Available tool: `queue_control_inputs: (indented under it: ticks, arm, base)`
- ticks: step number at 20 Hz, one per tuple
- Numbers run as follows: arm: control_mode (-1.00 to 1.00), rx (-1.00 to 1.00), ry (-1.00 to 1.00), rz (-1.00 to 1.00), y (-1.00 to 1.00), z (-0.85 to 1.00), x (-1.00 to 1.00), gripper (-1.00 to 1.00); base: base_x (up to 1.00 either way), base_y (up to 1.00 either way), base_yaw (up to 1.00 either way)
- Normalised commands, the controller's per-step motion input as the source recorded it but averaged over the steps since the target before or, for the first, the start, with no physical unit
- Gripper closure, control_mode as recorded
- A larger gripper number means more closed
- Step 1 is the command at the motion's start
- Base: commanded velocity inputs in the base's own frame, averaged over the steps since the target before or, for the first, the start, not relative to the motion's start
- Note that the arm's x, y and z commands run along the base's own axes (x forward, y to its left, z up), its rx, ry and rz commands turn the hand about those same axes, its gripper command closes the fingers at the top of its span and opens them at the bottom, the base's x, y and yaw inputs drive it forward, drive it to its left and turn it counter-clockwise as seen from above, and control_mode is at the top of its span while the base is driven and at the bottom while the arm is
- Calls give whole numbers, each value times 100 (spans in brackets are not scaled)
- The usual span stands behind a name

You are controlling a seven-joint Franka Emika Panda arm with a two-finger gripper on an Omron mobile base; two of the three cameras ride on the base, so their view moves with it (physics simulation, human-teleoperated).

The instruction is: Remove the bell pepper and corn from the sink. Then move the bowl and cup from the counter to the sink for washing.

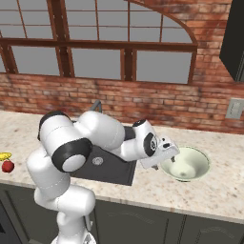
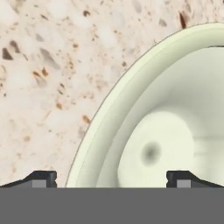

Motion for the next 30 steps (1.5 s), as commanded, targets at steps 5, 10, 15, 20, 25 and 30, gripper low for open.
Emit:
queue_control_inputs:
  ticks: [5, 10, 15, 20, 25, 30]
  arm:
    - [-100, 0, 0, -2, -8, -11, 1, 100]
    - [-100, 3, -2, 0, -8, 0, -2, 100]
    - [-100, 4, -8, 0, 0, 9, -8, 100]
    - [-100, 3, -18, 0, 4, 19, -12, 100]
    - [-100, 0, -20, 4, 10, 21, -8, 100]
    - [-100, 0, -17, 8, 14, 21, -5, 100]
  base:
    - [0, 0, 0]
    - [0, 0, 0]
    - [0, 0, 0]
    - [0, 0, 0]
    - [0, 0, 0]
    - [0, 0, 0]
